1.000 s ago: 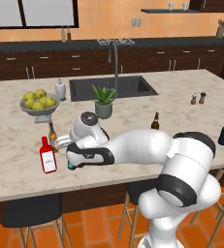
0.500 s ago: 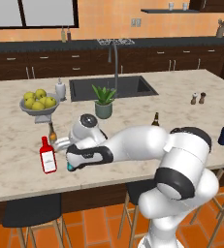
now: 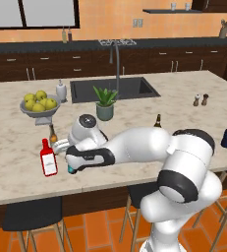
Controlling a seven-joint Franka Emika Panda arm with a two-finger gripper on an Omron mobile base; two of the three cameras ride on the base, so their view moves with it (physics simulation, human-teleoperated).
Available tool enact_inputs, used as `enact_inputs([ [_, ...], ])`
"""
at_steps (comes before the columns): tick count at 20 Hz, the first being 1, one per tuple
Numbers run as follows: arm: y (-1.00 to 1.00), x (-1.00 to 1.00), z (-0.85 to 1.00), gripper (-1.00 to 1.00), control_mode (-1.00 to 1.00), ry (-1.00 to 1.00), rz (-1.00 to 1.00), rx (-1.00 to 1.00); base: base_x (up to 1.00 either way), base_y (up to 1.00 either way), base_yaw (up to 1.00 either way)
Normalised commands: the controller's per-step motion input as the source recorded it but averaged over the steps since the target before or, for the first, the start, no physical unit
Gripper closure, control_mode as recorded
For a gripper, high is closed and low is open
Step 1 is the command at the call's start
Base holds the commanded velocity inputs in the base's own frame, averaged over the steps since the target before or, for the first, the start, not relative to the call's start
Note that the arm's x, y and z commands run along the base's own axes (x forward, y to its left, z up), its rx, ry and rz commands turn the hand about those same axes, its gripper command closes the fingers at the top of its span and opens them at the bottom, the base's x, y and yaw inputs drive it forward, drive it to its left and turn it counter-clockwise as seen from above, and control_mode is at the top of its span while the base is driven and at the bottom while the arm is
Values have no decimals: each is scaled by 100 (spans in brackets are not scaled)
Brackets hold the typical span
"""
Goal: Move the plastic bottles in the middle to the plastics group, and the glass bottles in the middle to the glass group.
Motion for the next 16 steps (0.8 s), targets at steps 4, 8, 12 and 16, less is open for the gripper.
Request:
enact_inputs([
  [4, -8, -11, 10, -100, -100, 0, 0, 0, 0, 0, 0],
  [8, -10, -2, 28, -100, -100, 0, 0, 0, 0, 0, 0],
  [12, -19, -7, 53, -100, -100, 0, 0, 2, 0, 0, 0],
  [16, -46, -15, 53, -100, -100, 0, 0, 0, 0, 0, 0],
])
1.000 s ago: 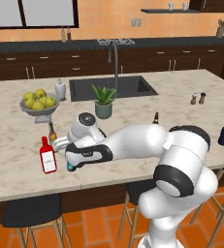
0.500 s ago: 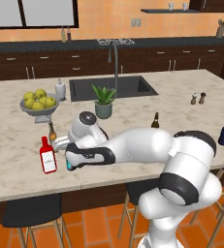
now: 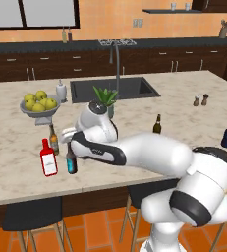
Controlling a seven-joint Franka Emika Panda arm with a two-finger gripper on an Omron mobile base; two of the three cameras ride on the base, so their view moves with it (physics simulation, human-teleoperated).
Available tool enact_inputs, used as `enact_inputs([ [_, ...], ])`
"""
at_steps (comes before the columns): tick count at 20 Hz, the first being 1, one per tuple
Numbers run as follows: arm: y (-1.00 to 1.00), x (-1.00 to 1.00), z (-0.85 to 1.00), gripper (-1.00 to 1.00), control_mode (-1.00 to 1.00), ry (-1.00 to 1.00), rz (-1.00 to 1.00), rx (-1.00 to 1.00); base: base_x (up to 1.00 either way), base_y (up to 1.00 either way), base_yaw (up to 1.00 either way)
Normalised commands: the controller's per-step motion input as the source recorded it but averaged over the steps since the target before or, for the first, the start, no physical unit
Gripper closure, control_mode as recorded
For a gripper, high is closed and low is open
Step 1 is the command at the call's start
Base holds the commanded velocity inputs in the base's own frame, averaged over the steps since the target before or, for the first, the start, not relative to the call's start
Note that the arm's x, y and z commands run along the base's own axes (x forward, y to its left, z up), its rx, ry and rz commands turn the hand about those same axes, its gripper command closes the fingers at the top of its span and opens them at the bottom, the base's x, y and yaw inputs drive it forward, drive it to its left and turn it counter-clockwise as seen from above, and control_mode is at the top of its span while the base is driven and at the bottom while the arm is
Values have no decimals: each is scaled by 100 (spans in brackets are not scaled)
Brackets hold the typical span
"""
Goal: Move the plastic bottles in the middle to the plastics group, and the glass bottles in the middle to the glass group.
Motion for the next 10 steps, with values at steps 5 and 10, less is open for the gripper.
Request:
enact_inputs([
  [5, -74, -36, 40, -100, -100, 0, 0, 3, 0, 0, 0],
  [10, -87, -34, 32, -100, -100, 3, -1, 7, 0, 0, 0],
])
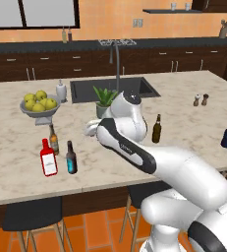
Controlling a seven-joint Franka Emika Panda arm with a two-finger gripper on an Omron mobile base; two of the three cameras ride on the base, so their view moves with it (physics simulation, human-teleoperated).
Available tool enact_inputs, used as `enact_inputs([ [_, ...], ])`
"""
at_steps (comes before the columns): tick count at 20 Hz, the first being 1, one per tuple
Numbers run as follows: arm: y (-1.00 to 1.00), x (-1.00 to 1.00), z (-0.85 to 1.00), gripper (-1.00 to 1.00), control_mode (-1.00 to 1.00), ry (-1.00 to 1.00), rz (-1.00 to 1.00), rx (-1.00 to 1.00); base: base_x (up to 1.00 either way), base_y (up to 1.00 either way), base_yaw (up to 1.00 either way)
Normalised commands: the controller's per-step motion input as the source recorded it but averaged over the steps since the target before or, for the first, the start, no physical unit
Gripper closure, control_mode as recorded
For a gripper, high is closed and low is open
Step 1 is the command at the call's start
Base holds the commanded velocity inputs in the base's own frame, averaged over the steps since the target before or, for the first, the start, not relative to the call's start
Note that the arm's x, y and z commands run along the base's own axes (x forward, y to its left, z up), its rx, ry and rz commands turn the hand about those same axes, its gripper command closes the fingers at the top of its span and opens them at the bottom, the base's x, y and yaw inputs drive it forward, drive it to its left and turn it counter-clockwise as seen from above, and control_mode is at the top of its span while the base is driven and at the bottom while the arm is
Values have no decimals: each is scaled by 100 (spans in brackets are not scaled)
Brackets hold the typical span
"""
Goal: Move the plastic bottles in the middle to the plastics group, and the glass bottles in the middle to the glass group.
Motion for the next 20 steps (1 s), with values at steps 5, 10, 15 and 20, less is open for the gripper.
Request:
enact_inputs([
  [5, -91, -22, 27, -100, -100, 4, -1, 8, 0, 0, 0],
  [10, -97, -10, 17, -100, -100, 9, -8, 6, 0, 0, 0],
  [15, -99, -4, 16, -100, -100, 15, -11, 5, 0, 0, 0],
  [20, -86, 8, 1, -100, -100, 11, -22, 0, 0, 0, 0],
])
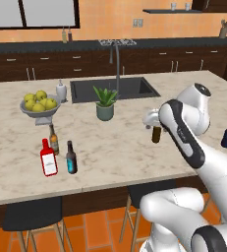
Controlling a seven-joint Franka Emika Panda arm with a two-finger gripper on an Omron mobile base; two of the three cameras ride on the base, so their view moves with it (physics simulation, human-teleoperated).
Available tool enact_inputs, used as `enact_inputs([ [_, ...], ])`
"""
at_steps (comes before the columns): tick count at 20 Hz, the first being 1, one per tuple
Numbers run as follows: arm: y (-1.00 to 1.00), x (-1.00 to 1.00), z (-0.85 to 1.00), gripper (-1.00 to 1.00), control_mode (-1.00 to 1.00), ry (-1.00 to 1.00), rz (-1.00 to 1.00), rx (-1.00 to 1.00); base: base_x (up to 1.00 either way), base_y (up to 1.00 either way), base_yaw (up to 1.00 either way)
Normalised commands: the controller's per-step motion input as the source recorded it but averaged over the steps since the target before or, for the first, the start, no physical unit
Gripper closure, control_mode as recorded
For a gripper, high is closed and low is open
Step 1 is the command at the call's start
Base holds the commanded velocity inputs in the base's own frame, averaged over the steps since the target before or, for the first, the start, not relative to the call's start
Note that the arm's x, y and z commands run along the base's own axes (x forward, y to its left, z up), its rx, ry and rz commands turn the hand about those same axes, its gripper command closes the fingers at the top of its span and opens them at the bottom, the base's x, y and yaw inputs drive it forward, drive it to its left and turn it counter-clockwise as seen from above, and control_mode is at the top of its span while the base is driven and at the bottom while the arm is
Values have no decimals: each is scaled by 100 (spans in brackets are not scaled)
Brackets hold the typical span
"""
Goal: Move the plastic bottles in the middle to the plastics group, and the glass bottles in the middle to the glass group.
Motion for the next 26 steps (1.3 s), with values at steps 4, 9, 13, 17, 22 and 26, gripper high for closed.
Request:
enact_inputs([
  [4, -62, 41, -2, -100, -100, 10, -18, -10, 0, 0, 0],
  [9, -43, 49, -2, -100, -100, 0, -4, -19, 0, 0, 0],
  [13, -39, 54, -14, -100, -100, 0, 0, -10, 0, 0, 0],
  [17, -32, 43, -13, -100, -100, 0, 3, 0, 0, 0, 0],
  [22, -27, 41, -20, -100, -100, 1, 0, -7, 0, 0, 0],
  [26, -20, 38, -12, -100, -100, 1, 0, -7, 0, 0, 0],
])
